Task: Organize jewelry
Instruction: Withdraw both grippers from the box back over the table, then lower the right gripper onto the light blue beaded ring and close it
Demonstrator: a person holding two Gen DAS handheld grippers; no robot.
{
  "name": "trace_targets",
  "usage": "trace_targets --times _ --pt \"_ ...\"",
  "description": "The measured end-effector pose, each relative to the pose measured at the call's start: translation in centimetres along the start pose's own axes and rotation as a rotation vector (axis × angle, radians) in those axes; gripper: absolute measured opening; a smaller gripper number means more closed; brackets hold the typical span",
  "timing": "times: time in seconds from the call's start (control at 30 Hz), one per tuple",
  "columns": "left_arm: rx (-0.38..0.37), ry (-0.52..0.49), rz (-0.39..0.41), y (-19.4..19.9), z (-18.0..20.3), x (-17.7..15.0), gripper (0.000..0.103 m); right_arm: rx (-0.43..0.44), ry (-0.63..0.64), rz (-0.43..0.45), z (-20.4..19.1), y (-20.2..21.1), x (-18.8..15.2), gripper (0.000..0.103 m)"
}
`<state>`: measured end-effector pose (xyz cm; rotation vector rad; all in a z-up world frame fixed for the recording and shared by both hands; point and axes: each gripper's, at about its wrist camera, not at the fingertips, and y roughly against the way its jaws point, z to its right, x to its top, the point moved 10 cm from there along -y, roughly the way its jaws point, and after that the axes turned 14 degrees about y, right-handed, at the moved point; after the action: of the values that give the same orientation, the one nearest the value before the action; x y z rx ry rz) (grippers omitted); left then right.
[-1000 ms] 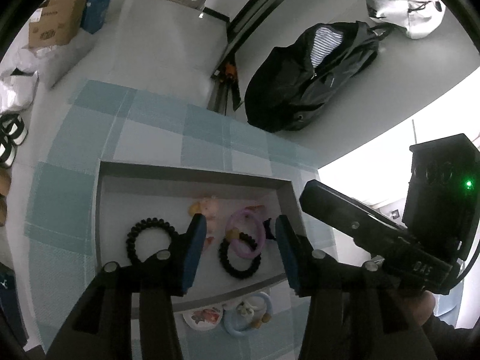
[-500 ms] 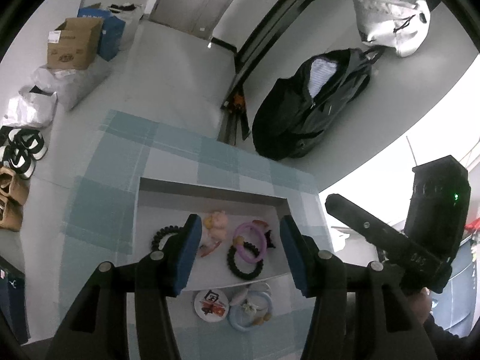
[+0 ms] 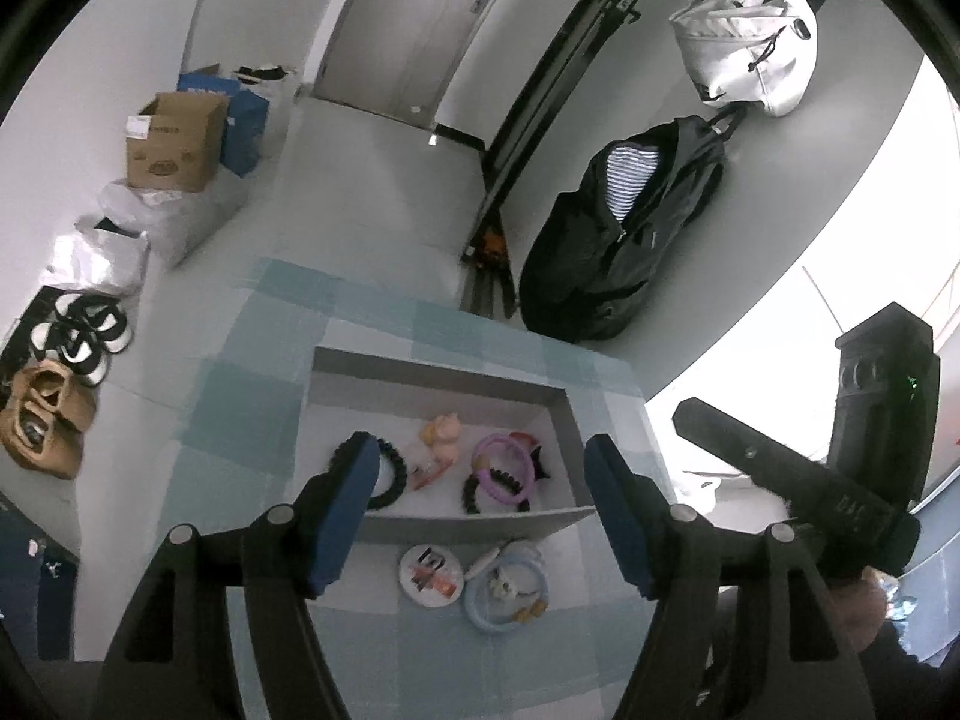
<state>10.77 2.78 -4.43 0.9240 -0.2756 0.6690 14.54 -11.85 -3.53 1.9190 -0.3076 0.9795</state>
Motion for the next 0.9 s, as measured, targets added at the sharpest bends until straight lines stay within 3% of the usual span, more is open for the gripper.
trace_targets --times 0.23,0.37,0.53,0.9 --pt "0.055 -0.05 0.034 1.2 0.1 -1.3 0.067 0.024 -0.01 0.027 -0.8 1.6 -1.1 0.1" --pt "0.07 -0.079 0.067 2.2 0.3 -1.9 0.08 0.033 0.028 0.024 -2.0 1.8 -2.2 0.101" --pt "0.081 -0.005 0.034 2.2 -1.4 -3.0 0.08 0.012 0.093 -0.024 -3.0 1.3 -4.3 0.103" --pt "0.27 0.053 -0.01 0.5 -5.3 -4.1 0.08 0.028 0.159 -0.153 -4.8 -1.5 -9.7 0.102"
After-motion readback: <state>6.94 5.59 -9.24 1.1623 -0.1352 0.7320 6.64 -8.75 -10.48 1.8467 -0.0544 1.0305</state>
